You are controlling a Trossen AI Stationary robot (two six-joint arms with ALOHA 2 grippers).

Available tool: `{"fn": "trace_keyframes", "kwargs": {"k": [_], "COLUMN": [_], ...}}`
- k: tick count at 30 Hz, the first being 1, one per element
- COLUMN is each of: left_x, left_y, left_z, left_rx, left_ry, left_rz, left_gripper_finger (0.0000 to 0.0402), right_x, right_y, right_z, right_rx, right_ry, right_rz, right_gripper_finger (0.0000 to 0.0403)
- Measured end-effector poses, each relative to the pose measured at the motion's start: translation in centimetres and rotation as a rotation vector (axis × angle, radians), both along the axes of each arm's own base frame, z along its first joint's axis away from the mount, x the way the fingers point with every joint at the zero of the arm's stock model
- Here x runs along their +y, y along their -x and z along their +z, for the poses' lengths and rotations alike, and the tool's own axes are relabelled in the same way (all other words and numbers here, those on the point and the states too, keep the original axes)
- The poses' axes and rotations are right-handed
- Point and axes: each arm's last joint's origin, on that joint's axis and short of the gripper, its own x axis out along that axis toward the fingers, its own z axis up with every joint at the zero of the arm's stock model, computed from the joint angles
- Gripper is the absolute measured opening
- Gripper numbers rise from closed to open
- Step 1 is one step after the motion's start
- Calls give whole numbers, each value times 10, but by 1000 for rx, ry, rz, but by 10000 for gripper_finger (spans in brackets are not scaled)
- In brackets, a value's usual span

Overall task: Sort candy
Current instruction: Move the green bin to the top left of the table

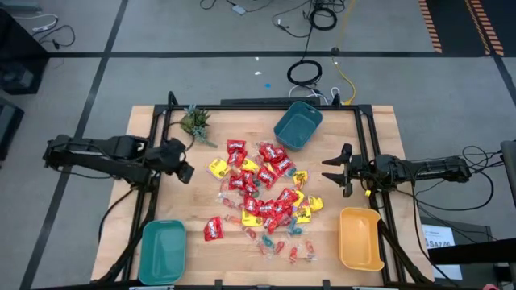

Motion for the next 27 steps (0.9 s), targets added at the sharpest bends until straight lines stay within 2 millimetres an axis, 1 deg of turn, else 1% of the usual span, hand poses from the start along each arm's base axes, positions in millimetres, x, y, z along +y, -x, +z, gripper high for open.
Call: {"fn": "trace_keyframes", "kwargs": {"k": [4,8,14,19,23,27], "left_x": [-16,-43,-89,-123,-136,-143], "left_y": [-7,-17,-31,-35,-38,-45], "left_z": [-6,-11,-6,4,2,-2], "left_rx": [24,59,106,188,215,207], "left_ry": [63,122,170,151,139,161], "left_rz": [109,181,275,358,394,360], "left_gripper_finger": [106,88,54,26,12,13], "right_x": [0,0,0,0,0,0], "right_y": [0,0,0,0,0,0], "right_z": [0,0,0,0,0,0], "right_rx": [0,0,0,0,0,0], "right_ry": [0,0,0,0,0,0], "right_rz": [0,0,0,0,0,0], "right_gripper_finger": [196,196,196,196,196,196]}}
